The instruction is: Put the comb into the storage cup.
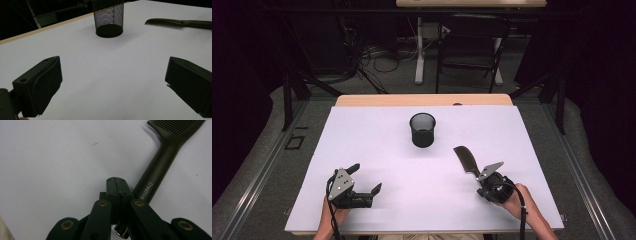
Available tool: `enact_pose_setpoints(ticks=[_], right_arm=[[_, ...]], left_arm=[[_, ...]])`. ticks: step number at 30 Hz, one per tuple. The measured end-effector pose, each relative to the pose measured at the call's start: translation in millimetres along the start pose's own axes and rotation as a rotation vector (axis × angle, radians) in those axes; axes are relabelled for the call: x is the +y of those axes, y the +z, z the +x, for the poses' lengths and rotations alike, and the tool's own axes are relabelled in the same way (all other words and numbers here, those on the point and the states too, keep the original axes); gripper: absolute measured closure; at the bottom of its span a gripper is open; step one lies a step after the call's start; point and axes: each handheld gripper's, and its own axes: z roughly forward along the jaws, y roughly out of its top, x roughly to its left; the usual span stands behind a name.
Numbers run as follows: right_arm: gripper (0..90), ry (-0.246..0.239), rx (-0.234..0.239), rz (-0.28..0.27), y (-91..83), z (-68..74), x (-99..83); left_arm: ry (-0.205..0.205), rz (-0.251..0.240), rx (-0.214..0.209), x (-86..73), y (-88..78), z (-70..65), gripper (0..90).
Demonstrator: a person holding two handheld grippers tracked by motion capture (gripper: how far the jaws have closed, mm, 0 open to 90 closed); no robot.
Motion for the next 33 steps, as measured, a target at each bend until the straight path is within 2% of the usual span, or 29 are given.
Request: enact_pose_setpoints(ticks=[7,9,19,20,21,22,23,25,26,27,28,33], right_arm=[[90.0,0.006,-0.015,0.004,-0.9,-8.1,-3.4],[90.0,0.023,-0.019,0.003,-1.7,-9.6,-4.1],[90.0,0.030,-0.010,-0.001,-2.2,-12.8,-5.1],[87.2,0.036,-0.008,-0.010,-2.9,-12.6,-5.1],[80.6,0.039,0.015,-0.028,-6.1,-11.8,-4.1],[80.6,0.039,0.015,-0.028,-6.1,-11.8,-4.1],[72.4,0.052,0.025,-0.045,-9.6,-10.8,-2.5],[69.8,0.052,0.025,-0.066,-13.9,-10.6,-1.2],[63.4,0.052,0.025,-0.066,-13.9,-10.6,-1.2],[61.5,0.059,0.026,-0.073,-15.2,-10.8,-0.6],[51.1,0.066,0.022,-0.075,-18.2,-11.0,0.2],[33.8,0.106,0.007,-0.085,-21.1,-15.5,0.4]], left_arm=[[0.002,0.000,0.000,0.0,-0.2,0.0,1.1],[0.004,0.001,0.001,0.2,-0.5,0.0,1.1],[0.005,0.002,0.002,0.2,-0.8,0.1,1.1],[0.004,0.001,0.002,0.2,-0.9,0.2,1.1],[0.003,-0.001,0.003,0.1,-0.8,0.2,1.1],[0.002,-0.001,0.002,0.1,-0.7,0.2,1.1],[0.004,0.002,0.001,0.3,-0.8,0.0,1.0],[0.007,0.003,0.000,0.3,-1.1,-0.1,1.0],[0.006,0.001,-0.001,0.3,-1.3,-0.2,1.0],[0.004,0.000,0.001,0.3,-1.6,-0.3,1.0],[0.003,-0.002,0.000,0.3,-2.1,0.2,0.9],[-0.004,-0.013,-0.001,0.3,-2.9,0.0,0.8]])
